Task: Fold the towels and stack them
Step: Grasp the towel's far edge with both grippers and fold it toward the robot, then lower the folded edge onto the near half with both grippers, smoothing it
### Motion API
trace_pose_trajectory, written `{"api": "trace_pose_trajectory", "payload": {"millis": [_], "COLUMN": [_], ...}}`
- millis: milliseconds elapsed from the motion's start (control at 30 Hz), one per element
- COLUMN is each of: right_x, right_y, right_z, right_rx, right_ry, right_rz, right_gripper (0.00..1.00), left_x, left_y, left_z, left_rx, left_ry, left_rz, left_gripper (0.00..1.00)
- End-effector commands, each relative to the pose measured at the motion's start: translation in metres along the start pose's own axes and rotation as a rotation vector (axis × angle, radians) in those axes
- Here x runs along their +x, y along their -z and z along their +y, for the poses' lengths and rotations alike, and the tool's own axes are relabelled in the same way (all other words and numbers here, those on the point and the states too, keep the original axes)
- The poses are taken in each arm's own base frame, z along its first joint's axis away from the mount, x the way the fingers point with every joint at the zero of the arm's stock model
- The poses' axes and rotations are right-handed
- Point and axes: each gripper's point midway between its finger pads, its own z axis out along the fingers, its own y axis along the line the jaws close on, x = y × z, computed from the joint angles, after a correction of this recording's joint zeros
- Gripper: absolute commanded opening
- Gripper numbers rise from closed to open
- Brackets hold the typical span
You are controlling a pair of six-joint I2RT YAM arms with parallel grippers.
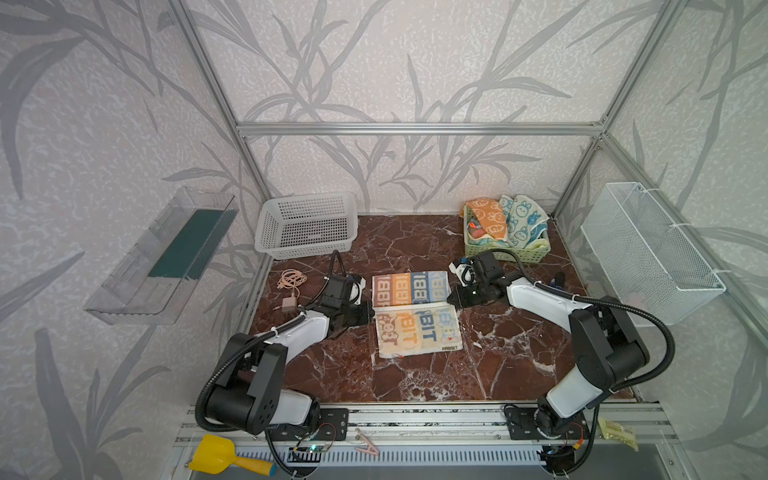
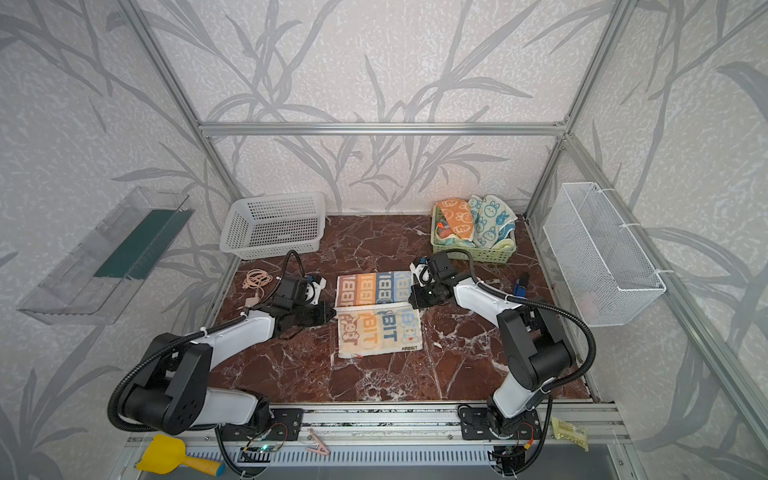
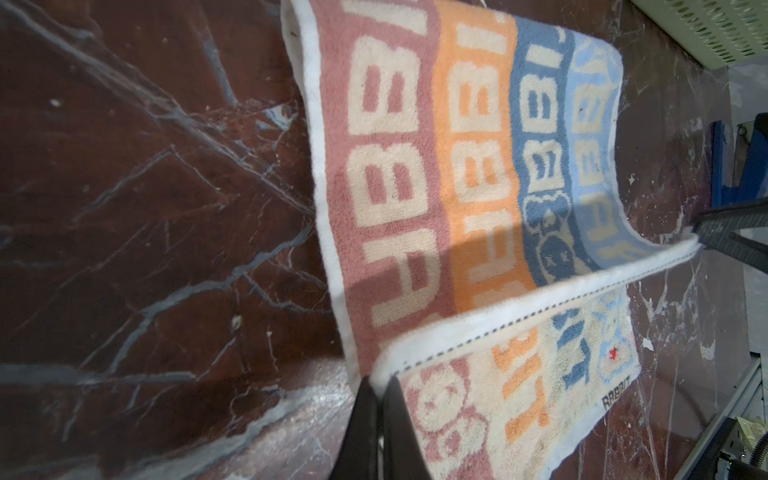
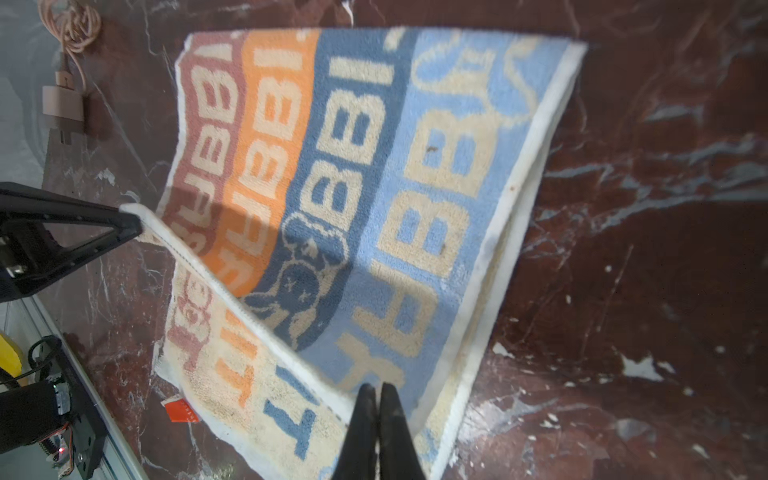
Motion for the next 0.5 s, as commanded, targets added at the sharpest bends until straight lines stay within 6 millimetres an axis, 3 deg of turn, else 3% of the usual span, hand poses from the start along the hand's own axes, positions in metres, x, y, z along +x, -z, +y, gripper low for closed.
{"api": "trace_pose_trajectory", "payload": {"millis": [0,167,267,367,467], "right_x": [-0.026,-0.029,-0.023,-0.007,0.016], "right_y": [0.034,0.060,0.071,0.072,0.061], "right_z": [0.017,0.027,0.028,0.023,0.015], "right_rx": [0.004,0.013,0.022,0.036,0.034], "right_ry": [0.058,0.083,0.092,0.087,0.056], "right_rz": [-0.078,-0.110,-0.118,-0.097,-0.056], "right_gripper": [0.00,0.00,0.00,0.00,0.00], "left_x": [-0.020,-0.017,-0.007,0.012,0.032], "left_y": [0.017,0.031,0.032,0.026,0.020], "left_z": [-0.017,-0.034,-0.034,-0.029,-0.022], "left_rx": [0.014,0.013,0.006,0.006,-0.007], "left_ry": [-0.046,-0.093,-0.095,-0.071,-0.052], "left_rz": [-0.045,-0.045,-0.043,-0.016,0.013], "left_gripper": [0.00,0.00,0.00,0.00,0.00]}}
